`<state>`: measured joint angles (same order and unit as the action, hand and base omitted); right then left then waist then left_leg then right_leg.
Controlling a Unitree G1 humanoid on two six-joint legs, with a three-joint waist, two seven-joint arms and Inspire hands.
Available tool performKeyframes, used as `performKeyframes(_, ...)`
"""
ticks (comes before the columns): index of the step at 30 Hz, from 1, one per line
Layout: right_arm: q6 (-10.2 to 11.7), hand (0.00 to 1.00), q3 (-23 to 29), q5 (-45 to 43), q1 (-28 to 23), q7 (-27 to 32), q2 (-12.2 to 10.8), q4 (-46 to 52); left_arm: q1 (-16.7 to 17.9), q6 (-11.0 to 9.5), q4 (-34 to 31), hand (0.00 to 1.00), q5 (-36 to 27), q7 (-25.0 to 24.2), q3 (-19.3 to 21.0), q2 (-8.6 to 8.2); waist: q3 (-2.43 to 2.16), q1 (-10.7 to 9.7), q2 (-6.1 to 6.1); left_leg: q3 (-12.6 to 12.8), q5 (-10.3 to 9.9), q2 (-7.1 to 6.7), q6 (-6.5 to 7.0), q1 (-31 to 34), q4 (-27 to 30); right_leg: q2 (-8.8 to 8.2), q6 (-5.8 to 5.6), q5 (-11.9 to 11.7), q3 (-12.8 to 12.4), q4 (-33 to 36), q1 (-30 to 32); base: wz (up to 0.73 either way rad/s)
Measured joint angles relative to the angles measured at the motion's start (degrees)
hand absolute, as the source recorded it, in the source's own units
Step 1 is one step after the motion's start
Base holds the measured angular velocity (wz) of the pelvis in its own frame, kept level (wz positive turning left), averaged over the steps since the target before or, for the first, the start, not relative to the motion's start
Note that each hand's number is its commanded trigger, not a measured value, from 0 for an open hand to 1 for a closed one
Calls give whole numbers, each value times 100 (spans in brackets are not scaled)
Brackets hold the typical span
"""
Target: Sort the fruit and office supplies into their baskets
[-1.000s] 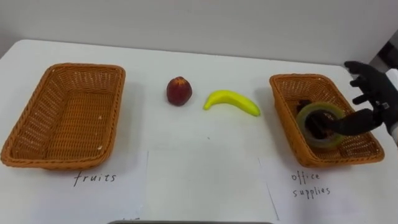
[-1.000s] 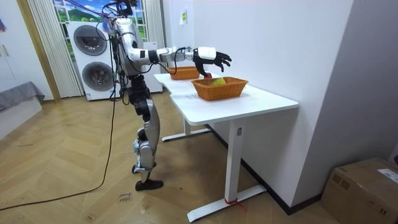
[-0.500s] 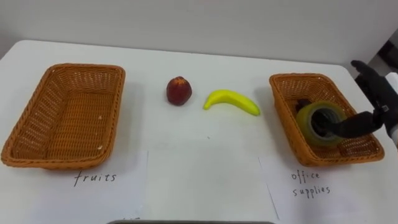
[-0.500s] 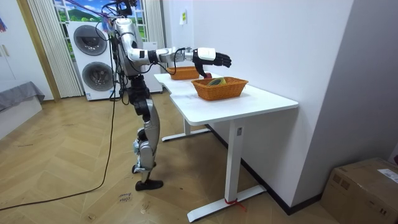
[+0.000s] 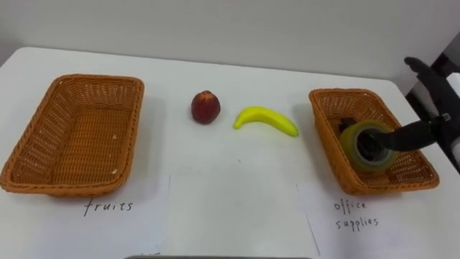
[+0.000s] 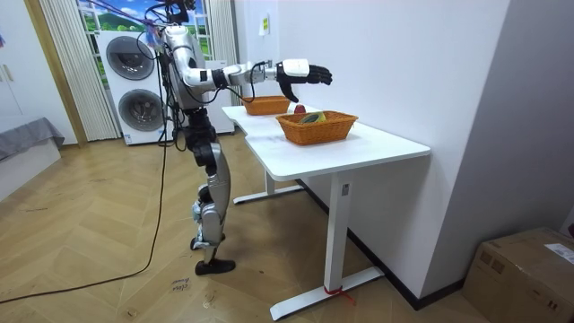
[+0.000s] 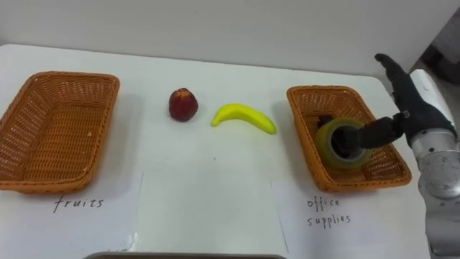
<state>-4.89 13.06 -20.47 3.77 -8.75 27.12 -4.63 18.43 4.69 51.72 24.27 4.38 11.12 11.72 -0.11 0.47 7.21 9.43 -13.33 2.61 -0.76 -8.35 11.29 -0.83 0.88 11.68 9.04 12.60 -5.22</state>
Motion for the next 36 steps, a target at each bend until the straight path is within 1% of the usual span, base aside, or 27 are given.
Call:
performKeyframes(3,-1,0,2,11,127,45,0,7,22,1,-1,0,1,-8,5,2,6,4,-9,-2,0,-2,1,1,-32,2,0,0,-17,13,25,-2)
performKeyframes(9,-1,0,4,-29,410,261,0,17,19,2,-26,0,1,-97,5,24,12,3,-33,-31,-1,-3,1,27,-34,1,0,0,45,46,19,2)
performKeyframes(11,-3,0,4,-26,518,311,4,122,24,2,-73,0,12,-123,5,27,0,31,-31,-31,0,-4,1,72,-33,-2,0,0,51,51,22,0)
performKeyframes(14,-3,0,-32,-23,703,321,20,141,41,3,-88,0,11,-147,1,27,23,115,-58,-30,0,-4,1,71,-9,-8,0,-1,53,96,41,0)
performKeyframes(17,-3,0,-140,-1,841,322,29,149,7,0,-112,0,8,-114,-3,44,32,171,-67,-103,0,-4,1,82,-2,-18,0,0,129,95,36,9)
performKeyframes(20,-3,0,-380,23,953,325,44,121,18,8,-105,0,5,-107,-12,58,37,198,-64,-179,1,-9,1,105,1,-34,0,0,224,87,43,12)
performKeyframes(21,-5,0,-457,20,978,328,59,95,15,9,-105,0,5,-107,-16,57,35,254,-57,-187,1,-13,1,121,7,-38,-1,0,241,67,45,7)
performKeyframes(22,-15,0,-525,39,976,327,91,90,16,15,-111,0,12,-106,-15,59,23,309,-38,-209,2,-21,1,179,10,-55,-1,0,270,16,34,7)
performKeyframes(24,-25,0,-555,177,976,328,130,89,26,39,-131,0,45,-112,-11,59,20,423,-18,-218,3,-25,2,217,10,-44,0,0,285,3,43,7)
performKeyframes(25,-31,0,-558,207,976,340,133,85,81,68,-185,0,57,-121,0,61,5,475,12,-250,3,-30,2,240,14,-48,-1,0,329,-8,37,20)
performKeyframes(26,-32,0,-564,223,978,382,133,52,110,133,-332,0,77,-123,2,71,-6,475,61,-337,4,-41,2,285,38,-58,-1,0,401,-15,39,24)
performKeyframes(27,-32,0,-564,219,979,411,133,21,133,156,-407,0,95,-125,0,79,-1,472,82,-350,5,-42,2,291,49,-58,-1,0,420,-11,44,25)
performKeyframes(29,-40,0,-627,216,1002,515,138,-182,134,217,-549,0,103,-127,-5,110,3,588,141,-413,10,-36,-5,315,57,-54,-1,0,466,-7,54,15)
performKeyframes(30,-78,0,-785,233,1092,546,158,-411,111,239,-581,0,94,-125,-11,135,-9,626,175,-483,12,-38,-7,375,74,-58,-1,0,532,-4,63,24)
performKeyframes(31,-94,0,-901,246,1173,557,180,-570,41,237,-582,0,88,-124,-20,156,-17,654,212,-522,11,-39,-7,450,148,-60,0,-1,542,4,119,24)
performKeyframes(32,-94,0,-1001,273,1262,576,186,-664,-48,236,-581,0,81,-122,-20,175,-15,713,235,-553,11,-38,-7,534,201,-60,4,-3,565,0,147,17)
performKeyframes(33,-93,0,-1050,273,1300,602,188,-693,-100,235,-581,0,80,-120,-19,185,8,737,238,-579,11,-38,-7,581,228,-60,10,-7,600,-1,164,17)
performKeyframes(34,-90,0,-1158,273,1360,644,193,-756,-151,234,-580,0,74,-115,-19,209,19,745,246,-636,12,-40,-8,670,252,-64,21,-15,668,-1,218,20)
performKeyframes(35,-86,0,-1205,269,1382,661,199,-789,-198,231,-579,0,83,-112,-19,224,25,752,266,-642,14,-39,-11,706,273,-66,26,-21,688,0,232,21)
performKeyframes(36,-86,0,-1259,264,1431,662,198,-856,-285,225,-563,0,102,-106,-16,245,55,782,272,-650,13,-33,-12,781,361,-63,28,-23,696,-1,243,17)
